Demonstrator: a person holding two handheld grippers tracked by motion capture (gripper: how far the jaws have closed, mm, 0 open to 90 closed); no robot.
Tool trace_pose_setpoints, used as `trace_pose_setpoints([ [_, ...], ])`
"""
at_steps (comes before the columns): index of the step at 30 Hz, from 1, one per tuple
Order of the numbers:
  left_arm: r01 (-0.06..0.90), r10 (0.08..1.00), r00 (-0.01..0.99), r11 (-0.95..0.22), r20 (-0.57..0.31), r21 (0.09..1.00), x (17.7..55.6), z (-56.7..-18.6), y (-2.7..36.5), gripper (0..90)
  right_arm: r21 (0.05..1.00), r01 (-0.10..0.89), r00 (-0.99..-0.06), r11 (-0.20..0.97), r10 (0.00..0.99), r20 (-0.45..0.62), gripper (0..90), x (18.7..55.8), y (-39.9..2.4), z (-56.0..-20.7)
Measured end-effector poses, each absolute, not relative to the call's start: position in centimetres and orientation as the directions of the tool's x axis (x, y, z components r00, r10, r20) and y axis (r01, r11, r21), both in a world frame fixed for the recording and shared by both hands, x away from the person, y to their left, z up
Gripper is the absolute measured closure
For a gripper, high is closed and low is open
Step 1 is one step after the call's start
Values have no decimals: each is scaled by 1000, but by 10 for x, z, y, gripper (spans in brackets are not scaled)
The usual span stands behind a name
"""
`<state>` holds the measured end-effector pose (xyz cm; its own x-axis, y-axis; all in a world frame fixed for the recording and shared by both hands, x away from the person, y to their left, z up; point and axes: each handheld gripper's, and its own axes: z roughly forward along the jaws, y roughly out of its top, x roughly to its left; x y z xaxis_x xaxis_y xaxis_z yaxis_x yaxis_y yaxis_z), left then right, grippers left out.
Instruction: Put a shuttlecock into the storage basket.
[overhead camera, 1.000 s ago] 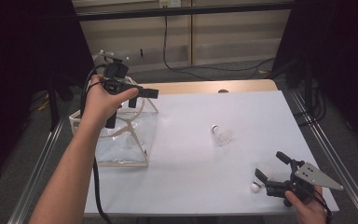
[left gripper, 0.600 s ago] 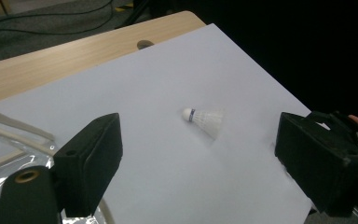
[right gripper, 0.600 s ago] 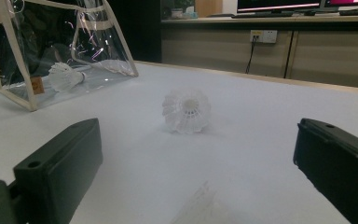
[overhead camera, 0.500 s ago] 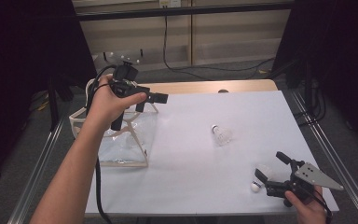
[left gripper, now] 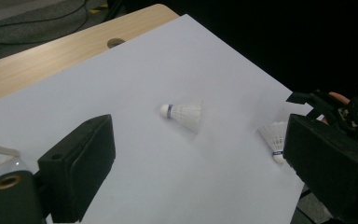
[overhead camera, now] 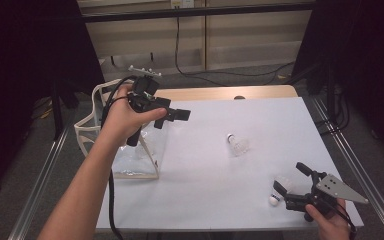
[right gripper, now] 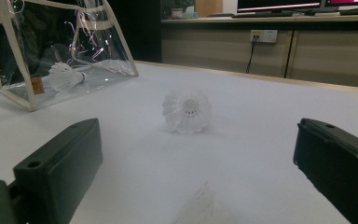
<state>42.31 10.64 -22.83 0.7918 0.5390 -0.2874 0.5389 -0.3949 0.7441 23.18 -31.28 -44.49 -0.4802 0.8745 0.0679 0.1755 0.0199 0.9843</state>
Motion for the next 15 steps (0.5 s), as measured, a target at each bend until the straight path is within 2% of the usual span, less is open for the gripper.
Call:
trace_pose_setpoints([
  [15, 528, 499, 812, -407, -302, 746, 415, -240, 96, 70, 984, 175, -481, 18, 874, 69, 9, 232, -313, -445],
])
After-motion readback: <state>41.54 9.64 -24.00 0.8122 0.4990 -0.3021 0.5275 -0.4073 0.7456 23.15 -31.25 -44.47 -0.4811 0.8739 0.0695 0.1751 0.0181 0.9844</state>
